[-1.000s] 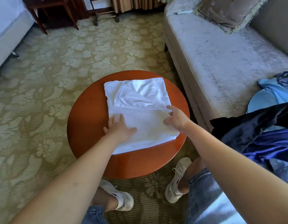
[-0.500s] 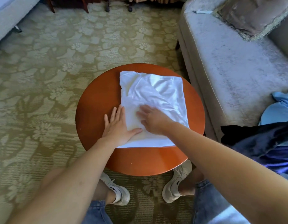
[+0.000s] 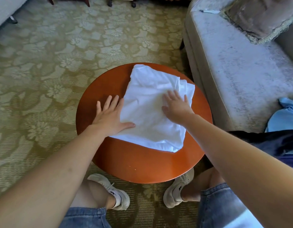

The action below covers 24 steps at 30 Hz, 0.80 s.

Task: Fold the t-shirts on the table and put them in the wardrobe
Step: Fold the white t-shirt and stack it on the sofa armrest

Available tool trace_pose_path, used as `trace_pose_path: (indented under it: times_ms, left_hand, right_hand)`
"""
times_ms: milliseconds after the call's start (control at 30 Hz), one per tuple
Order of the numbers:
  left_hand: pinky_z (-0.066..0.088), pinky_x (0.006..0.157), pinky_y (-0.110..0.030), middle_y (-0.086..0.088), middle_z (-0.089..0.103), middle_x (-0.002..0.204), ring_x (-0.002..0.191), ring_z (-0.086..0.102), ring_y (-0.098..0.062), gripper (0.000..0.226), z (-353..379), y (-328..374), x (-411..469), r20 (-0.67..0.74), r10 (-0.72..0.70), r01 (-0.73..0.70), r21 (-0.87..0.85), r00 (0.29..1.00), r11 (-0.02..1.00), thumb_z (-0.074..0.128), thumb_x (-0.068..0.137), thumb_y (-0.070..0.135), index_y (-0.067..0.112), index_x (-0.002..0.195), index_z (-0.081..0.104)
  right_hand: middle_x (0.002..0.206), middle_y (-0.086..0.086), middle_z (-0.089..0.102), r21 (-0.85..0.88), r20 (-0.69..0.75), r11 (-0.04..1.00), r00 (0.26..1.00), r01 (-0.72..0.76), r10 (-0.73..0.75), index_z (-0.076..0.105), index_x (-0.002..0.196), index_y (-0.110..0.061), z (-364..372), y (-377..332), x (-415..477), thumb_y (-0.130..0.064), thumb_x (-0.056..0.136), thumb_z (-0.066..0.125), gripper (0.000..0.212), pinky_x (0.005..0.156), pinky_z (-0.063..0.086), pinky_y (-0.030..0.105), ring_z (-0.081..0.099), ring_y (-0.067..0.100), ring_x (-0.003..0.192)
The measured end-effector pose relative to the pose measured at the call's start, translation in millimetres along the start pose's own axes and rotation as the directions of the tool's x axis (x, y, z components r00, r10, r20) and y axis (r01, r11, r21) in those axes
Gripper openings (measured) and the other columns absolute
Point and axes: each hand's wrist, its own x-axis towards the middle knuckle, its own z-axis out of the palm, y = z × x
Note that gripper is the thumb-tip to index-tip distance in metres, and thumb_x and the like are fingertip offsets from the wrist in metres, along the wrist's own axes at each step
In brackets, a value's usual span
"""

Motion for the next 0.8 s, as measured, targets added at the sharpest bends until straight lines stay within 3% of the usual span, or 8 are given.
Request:
trace_pose_path:
  times_ms: [133,233,300,367,433,500,667,800]
  left_hand:
    - [-0.009,0.117,-0.054,-0.003,-0.012,0.163,0.149,-0.018,-0.025,0.096,-12.8,-9.9,5.3,-0.078,-0.186,0.191,0.055,0.979,0.98,0.041,0.086,0.074,0.025,0.156,-0.003]
    - [0.012,0.118,-0.054,-0.01,0.003,0.161,0.147,0.003,-0.031,0.082,-20.8,-2.2,3.7,-0.196,-0.284,0.297,0.042,0.939,0.954,0.05,0.092,0.057,0.025,0.155,0.009]
    - [0.027,0.111,-0.052,-0.01,0.01,0.156,0.14,0.015,-0.033,0.081,-22.4,8.6,-0.3,-0.196,-0.346,0.339,-0.07,0.918,0.938,0.055,0.09,0.055,0.024,0.153,0.014]
    - [0.031,0.108,-0.054,-0.011,0.004,0.158,0.141,0.013,-0.038,0.092,-20.4,20.4,-3.9,-0.059,-0.423,0.401,-0.221,0.904,0.889,0.053,0.085,0.067,0.025,0.154,0.009]
    - [0.023,0.112,-0.059,-0.009,-0.009,0.161,0.145,-0.001,-0.043,0.105,-15.1,29.7,-6.5,0.117,-0.443,0.458,-0.275,0.889,0.845,0.05,0.079,0.077,0.027,0.155,-0.001]
    - [0.01,0.115,-0.061,-0.008,-0.018,0.161,0.146,-0.012,-0.044,0.111,-8.9,33.6,-6.6,0.203,-0.419,0.458,-0.216,0.885,0.862,0.048,0.076,0.083,0.028,0.155,-0.008]
    - [0.008,0.118,-0.055,-0.006,-0.019,0.162,0.148,-0.014,-0.034,0.115,-12.4,16.0,9.5,0.107,-0.318,0.334,-0.212,0.942,0.918,0.053,0.075,0.08,0.027,0.155,-0.009]
    - [0.036,0.104,-0.05,-0.014,0.012,0.158,0.141,0.021,-0.037,0.109,-27.0,17.5,14.3,-0.021,-0.45,0.432,-0.241,0.893,0.869,0.061,0.08,0.069,0.021,0.155,-0.002]
  right_hand:
    - [0.142,0.008,0.042,-0.064,-0.014,0.998,1.0,-0.027,0.026,0.042,0.139,-0.019,-1.5,-12.2,-5.9,-0.049,0.099,0.036,0.05,0.109,0.026,0.05,0.037,0.03,0.132]
    - [0.121,0.011,0.054,-0.186,-0.09,0.981,0.996,-0.044,0.028,0.054,0.127,-0.014,-9.6,-20.5,-11.3,-0.051,0.1,0.035,0.049,0.097,0.036,0.046,0.051,0.031,0.113]
    - [0.124,0.011,0.054,-0.17,-0.129,0.984,0.991,-0.05,0.028,0.056,0.128,-0.013,-12.7,-17.9,-11.7,-0.05,0.1,0.037,0.05,0.1,0.035,0.046,0.05,0.031,0.117]
    - [0.147,0.011,0.038,-0.118,-0.081,0.993,0.997,-0.002,-0.008,0.041,0.144,-0.016,-10.9,-8.5,-9.6,-0.049,0.1,0.039,0.055,0.114,0.024,0.05,0.033,0.031,0.138]
    - [0.161,0.005,0.017,-0.028,0.03,0.999,0.999,0.039,-0.038,0.023,0.153,-0.021,-9.3,1.7,-7.5,-0.051,0.1,0.038,0.062,0.119,0.009,0.052,0.014,0.028,0.148]
    - [0.16,0.005,0.018,-0.02,0.07,1.0,0.998,0.0,0.001,0.024,0.152,-0.023,-7.6,7.1,-7.1,-0.056,0.099,0.035,0.064,0.117,0.014,0.052,0.018,0.031,0.146]
    - [0.121,0.01,0.056,-0.014,-0.098,0.982,0.977,-0.191,0.189,0.055,0.123,-0.013,-15.0,13.4,-10.8,-0.054,0.1,0.033,0.052,0.102,0.033,0.047,0.052,0.032,0.117]
    - [0.146,0.013,0.034,0.303,-0.029,0.834,0.87,-0.462,0.492,0.029,0.147,-0.012,-13.4,30.6,-9.6,-0.048,0.095,0.052,0.068,0.104,0.037,0.047,0.033,0.032,0.134]
